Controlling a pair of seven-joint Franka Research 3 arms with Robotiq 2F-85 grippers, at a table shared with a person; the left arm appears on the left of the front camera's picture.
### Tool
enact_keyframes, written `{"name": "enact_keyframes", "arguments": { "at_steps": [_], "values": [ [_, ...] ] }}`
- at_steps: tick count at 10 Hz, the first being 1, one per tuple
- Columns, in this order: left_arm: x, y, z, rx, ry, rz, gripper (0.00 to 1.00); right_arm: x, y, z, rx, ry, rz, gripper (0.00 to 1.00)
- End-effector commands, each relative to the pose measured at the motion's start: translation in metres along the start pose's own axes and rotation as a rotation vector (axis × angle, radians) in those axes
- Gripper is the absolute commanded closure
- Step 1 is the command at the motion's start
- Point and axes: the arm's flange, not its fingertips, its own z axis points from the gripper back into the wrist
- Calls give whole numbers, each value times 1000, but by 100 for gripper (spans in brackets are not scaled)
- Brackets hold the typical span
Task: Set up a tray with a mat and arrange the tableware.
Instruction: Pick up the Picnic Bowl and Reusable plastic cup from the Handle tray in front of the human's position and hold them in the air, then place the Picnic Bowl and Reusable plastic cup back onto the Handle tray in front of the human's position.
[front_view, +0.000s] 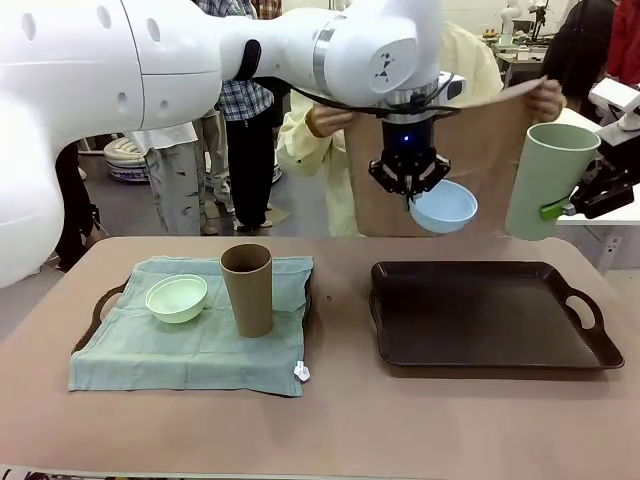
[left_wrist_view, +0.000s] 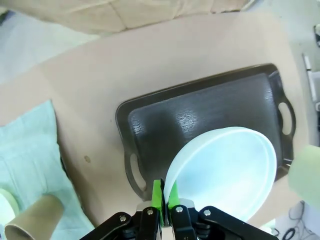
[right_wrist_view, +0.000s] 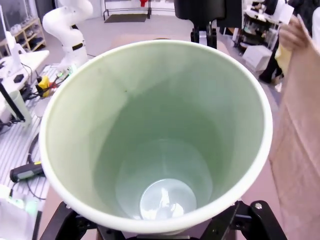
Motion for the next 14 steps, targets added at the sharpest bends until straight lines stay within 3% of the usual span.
{"name": "enact_keyframes", "arguments": {
  "at_steps": [1, 4, 14],
  "values": [
    [4, -12, 16, 31, 66, 62, 100, 10, 8, -3, -2, 53, -85, 77],
    [2, -8, 43, 44, 63, 103, 100, 16, 14, 2, -12, 65, -106, 77],
    [-6, 0, 29, 35, 59, 60, 100, 13, 7, 6, -2, 47, -84, 77]
  ]
}}
